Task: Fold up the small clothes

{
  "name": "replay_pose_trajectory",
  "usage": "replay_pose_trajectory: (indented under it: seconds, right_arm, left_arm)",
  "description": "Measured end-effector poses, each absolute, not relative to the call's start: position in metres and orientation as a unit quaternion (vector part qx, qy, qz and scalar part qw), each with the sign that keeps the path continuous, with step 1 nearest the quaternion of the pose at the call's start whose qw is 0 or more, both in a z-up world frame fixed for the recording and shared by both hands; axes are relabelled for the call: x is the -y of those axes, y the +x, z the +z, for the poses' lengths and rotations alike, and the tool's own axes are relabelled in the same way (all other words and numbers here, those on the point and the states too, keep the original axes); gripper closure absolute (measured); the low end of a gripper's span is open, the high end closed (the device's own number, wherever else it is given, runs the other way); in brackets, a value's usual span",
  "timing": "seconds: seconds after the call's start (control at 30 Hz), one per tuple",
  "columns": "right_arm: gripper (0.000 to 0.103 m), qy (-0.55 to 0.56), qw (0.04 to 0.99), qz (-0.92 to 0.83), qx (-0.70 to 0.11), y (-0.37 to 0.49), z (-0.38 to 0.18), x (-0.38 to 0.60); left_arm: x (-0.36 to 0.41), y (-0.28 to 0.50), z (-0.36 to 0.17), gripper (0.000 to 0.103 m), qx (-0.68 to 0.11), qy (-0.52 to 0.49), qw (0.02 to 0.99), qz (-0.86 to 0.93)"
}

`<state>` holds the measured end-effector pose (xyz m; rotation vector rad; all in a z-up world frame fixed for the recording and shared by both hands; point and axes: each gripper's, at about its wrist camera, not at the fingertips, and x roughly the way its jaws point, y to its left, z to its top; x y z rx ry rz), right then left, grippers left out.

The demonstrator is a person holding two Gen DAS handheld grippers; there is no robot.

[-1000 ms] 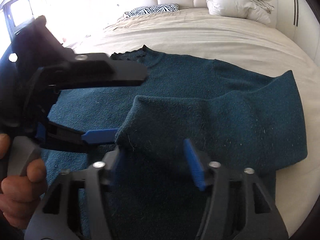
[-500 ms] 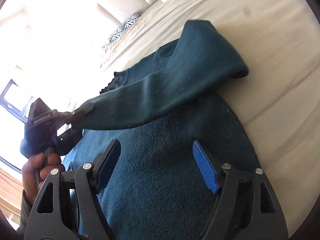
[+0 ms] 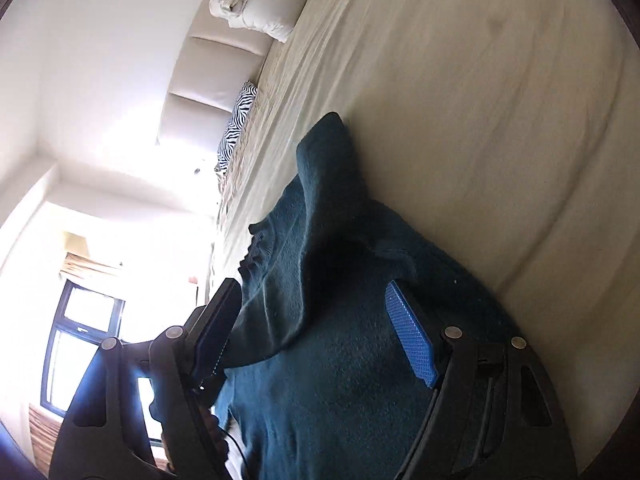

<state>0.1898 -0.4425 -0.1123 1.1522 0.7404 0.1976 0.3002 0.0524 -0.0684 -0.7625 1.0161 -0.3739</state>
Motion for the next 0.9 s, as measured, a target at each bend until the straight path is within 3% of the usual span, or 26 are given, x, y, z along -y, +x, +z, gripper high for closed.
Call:
replay_pose_trajectory:
  seconds: [0.2, 0.6, 0.9]
  right_arm:
    - [0.029, 0.574, 0.748, 0.093, -0.319, 0.184, -0.108, 0.462]
    - [0.028, 0.542, 0.770, 0.089, -0.326, 0.178, -0.090, 0.473]
    - [0.028, 0.505, 0.787, 0.107, -0.339, 0.204, -0.080, 0.473]
  left_arm:
    - [-0.076, 0.297, -0.080, 0.095, -0.472, -0.364, 0.787, -0.158]
    - [-0.089, 0.286, -0.077, 0.095, -0.457, -0.365, 0.797, -0.148]
    - [-0.086, 0.285, -0.104, 0.091, -0.485, -0.363, 0.782, -0.149]
